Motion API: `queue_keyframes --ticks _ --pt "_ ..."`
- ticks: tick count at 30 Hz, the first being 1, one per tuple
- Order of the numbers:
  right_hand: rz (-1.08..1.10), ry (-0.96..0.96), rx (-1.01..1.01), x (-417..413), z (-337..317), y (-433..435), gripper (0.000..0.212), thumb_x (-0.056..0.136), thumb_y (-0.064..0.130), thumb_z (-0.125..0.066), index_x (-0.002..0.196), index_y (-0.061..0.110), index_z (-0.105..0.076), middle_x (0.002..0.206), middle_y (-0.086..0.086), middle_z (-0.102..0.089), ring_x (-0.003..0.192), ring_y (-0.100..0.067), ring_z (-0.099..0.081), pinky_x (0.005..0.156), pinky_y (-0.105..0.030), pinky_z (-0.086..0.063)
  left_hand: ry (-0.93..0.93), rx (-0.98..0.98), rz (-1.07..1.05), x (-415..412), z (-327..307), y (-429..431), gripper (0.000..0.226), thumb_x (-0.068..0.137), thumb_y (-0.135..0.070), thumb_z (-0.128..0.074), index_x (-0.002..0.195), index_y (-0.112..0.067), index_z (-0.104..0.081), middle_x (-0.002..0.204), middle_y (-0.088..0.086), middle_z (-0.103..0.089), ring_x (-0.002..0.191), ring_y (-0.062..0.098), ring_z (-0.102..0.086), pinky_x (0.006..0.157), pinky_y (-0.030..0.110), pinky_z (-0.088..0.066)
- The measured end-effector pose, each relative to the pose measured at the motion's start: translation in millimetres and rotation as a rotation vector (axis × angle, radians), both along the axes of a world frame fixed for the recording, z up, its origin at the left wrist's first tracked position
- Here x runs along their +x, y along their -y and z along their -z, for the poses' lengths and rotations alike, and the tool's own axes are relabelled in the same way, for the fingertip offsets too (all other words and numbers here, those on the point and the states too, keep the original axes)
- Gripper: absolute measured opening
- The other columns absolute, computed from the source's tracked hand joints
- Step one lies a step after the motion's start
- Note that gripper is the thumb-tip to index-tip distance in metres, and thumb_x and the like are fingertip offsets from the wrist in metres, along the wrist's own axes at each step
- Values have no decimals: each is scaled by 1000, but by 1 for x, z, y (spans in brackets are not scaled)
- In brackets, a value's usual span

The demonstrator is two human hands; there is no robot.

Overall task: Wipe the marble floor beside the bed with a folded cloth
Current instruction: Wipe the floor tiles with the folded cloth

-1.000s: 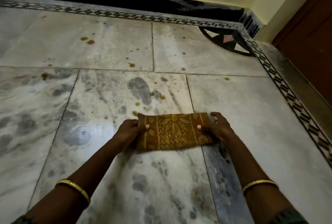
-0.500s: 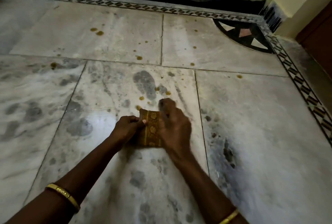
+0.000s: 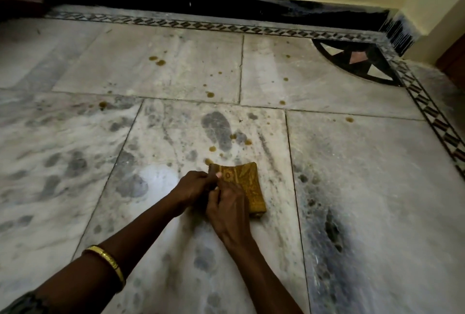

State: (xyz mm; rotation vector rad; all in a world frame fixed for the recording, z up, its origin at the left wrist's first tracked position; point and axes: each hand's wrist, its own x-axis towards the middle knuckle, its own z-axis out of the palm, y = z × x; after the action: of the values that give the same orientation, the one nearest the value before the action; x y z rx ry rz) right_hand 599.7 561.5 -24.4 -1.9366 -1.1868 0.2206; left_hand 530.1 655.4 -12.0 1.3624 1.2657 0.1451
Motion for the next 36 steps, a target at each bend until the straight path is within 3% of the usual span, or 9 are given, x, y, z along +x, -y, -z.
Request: queue_keyframes --ticks 3,5,8,12,17,21,25,30,36 --pt "24 315 4 17 11 -8 44 88 26 -36 107 3 -69 111 -18 -68 107 -36 -63 99 -41 -38 -126 269 82 3 11 1 30 94 -44 -56 87 -17 -67 88 7 -67 81 21 -61 68 30 -47" --pt "-37 417 -178 31 23 -8 51 95 37 -32 134 15 -54 145 -12 -45 140 -33 -31 113 -47 -15 -268 435 108 7 15 9 44 98 -51 -40 101 -14 -64 97 8 -68 87 24 -60 70 30 -41" --pt "-53 413 -424 40 44 -6 58 97 56 -16 151 34 -14 161 -5 -7 147 -27 7 114 -53 1 -473 621 187 8 23 12 47 100 -52 -27 100 -15 -55 95 8 -66 92 30 -63 67 31 -36" --pt "-37 449 -539 36 42 -5 60 95 59 -8 151 36 -8 161 -5 -2 147 -28 5 114 -56 -2 -568 794 381 -6 29 -4 50 97 -60 -26 88 -20 -53 92 4 -67 87 25 -65 61 29 -32" --pt "-17 528 -558 38 45 -7 61 97 58 -13 152 30 -13 160 -8 -10 147 -29 -2 115 -52 -4 -259 1019 228 -34 42 -20 38 94 -52 -37 71 -24 -48 71 -3 -58 59 18 -61 45 26 -32" --pt "90 451 -561 15 37 -11 68 96 60 -9 152 21 -11 160 -8 -4 148 -24 4 117 -41 5 -154 1117 126 -58 48 -47 28 90 -41 -48 105 -21 -62 106 4 -61 95 26 -59 74 38 -47" --pt "212 289 -640 -13 36 -17 87 82 72 15 149 17 0 160 -9 -1 147 -22 10 116 -36 14 -322 972 118 -87 64 -77 62 92 -53 -36 141 -16 -45 151 15 -39 141 28 -28 113 42 -15" --pt "301 281 -684 -6 29 -56 96 72 77 20 144 13 14 159 -13 7 146 -24 12 110 -32 24 -445 913 185 -100 76 -80 72 96 -59 -16 148 -14 -36 158 14 -24 147 24 -16 118 45 -10" --pt "143 374 -652 -7 35 -141 98 79 69 -5 150 1 -8 158 -21 -6 147 -32 -1 115 -39 10 -445 966 186 -101 83 -79 68 94 -53 -30 150 -14 -31 159 15 -22 148 25 -18 117 49 -15"
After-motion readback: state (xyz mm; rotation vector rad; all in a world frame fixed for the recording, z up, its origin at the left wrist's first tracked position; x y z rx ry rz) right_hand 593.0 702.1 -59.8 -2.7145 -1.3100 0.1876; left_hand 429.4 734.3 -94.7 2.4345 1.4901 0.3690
